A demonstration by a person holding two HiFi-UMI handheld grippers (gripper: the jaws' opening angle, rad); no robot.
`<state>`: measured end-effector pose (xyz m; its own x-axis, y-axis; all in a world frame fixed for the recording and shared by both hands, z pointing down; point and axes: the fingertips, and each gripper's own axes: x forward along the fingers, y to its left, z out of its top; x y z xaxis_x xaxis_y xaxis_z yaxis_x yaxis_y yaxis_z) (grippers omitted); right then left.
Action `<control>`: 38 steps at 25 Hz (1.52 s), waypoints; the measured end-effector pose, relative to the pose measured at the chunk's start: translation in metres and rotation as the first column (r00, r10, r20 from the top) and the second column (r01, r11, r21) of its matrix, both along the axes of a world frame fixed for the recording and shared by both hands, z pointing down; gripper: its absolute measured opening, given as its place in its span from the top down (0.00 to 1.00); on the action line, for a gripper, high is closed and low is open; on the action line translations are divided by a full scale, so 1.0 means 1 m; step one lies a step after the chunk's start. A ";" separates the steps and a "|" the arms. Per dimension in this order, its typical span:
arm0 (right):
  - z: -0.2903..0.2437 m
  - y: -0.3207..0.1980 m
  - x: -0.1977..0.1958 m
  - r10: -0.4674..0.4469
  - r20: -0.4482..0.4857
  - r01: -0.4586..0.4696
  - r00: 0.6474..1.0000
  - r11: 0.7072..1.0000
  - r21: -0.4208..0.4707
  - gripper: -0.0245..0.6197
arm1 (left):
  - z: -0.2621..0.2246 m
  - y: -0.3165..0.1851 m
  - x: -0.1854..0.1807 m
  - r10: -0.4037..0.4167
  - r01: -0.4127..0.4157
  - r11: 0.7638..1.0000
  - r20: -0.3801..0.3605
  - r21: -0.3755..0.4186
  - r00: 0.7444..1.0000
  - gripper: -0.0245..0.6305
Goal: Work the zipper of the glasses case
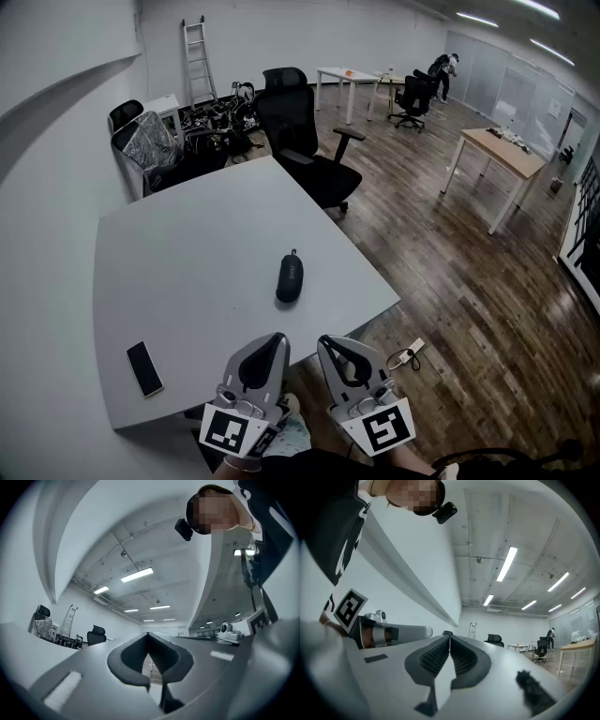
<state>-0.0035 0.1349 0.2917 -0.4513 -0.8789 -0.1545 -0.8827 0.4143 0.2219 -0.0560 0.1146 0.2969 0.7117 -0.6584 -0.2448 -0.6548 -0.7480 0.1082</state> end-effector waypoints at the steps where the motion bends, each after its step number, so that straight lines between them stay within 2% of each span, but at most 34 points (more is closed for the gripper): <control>1: -0.001 -0.017 -0.001 0.001 -0.003 -0.001 1.000 1.000 0.004 0.95 | -0.005 -0.017 0.000 0.001 -0.001 1.000 -0.013 0.021 1.000 0.96; 4: -0.004 -0.069 -0.004 0.001 -0.007 -0.001 1.000 1.000 0.011 0.95 | -0.014 -0.069 -0.002 0.003 0.000 0.998 -0.039 0.059 0.999 0.96; 9: -0.009 -0.150 -0.007 0.013 0.002 -0.013 1.000 1.000 0.011 0.95 | -0.008 -0.147 0.000 0.027 -0.027 1.000 0.030 0.010 0.999 0.96; 15: -0.002 -0.199 -0.001 0.017 -0.005 -0.018 1.000 1.000 -0.021 0.95 | 0.000 -0.197 0.006 0.047 -0.046 0.998 0.036 -0.036 0.998 0.96; 18: -0.003 -0.216 0.007 0.008 -0.014 -0.008 1.000 1.000 -0.019 0.95 | 0.008 -0.213 0.014 0.045 -0.042 0.998 0.068 -0.049 0.997 0.96; 21: -0.011 -0.232 0.014 -0.004 -0.002 0.004 1.000 1.000 0.002 0.95 | 0.031 -0.236 0.019 0.061 -0.040 0.988 0.140 -0.146 0.988 0.96; 22: -0.012 -0.236 0.017 -0.006 0.006 0.006 1.000 1.000 0.003 0.95 | 0.045 -0.247 0.022 0.085 -0.052 0.979 0.164 -0.199 0.983 0.90; 24: -0.013 -0.241 0.022 -0.012 0.009 0.012 1.000 1.000 0.004 0.95 | 0.083 -0.268 0.029 0.170 -0.099 0.941 0.198 -0.325 0.965 0.77; 25: -0.012 -0.243 0.025 -0.014 0.008 0.014 1.000 1.000 0.002 0.95 | 0.105 -0.278 0.033 0.216 -0.120 0.909 0.207 -0.399 0.954 0.73; 27: -0.009 -0.246 0.031 -0.012 0.008 0.012 1.000 1.000 -0.008 0.95 | 0.154 -0.294 0.040 0.288 -0.123 0.825 0.223 -0.551 0.931 0.66; 29: -0.008 -0.247 0.039 -0.002 0.007 0.002 1.000 1.000 -0.018 0.95 | 0.198 -0.303 0.045 0.334 -0.101 0.737 0.230 -0.668 0.914 0.58; 31: -0.007 -0.249 0.047 0.009 0.007 -0.009 1.000 1.000 -0.020 0.95 | 0.228 -0.312 0.046 0.339 -0.084 0.669 0.203 -0.738 0.919 0.55; 34: -0.003 -0.251 0.056 0.022 0.009 -0.022 1.000 0.999 -0.029 0.95 | 0.254 -0.323 0.049 0.314 -0.082 0.599 0.139 -0.797 0.939 0.54; 36: -0.001 -0.251 0.061 0.028 0.012 -0.028 1.000 0.999 -0.035 0.95 | 0.270 -0.323 0.057 0.335 -0.085 0.563 0.132 -0.822 0.933 0.53; 38: 0.001 -0.250 0.065 0.030 0.015 -0.030 0.999 0.999 -0.037 0.95 | 0.284 -0.320 0.063 0.361 -0.075 0.540 0.150 -0.839 0.920 0.52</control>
<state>0.0613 -0.1151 0.2930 -0.4225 -0.8972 -0.1289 -0.8981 0.3952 0.1930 0.0074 -0.2056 0.5812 0.7982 -0.2845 0.5310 -0.5883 -0.5577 0.5856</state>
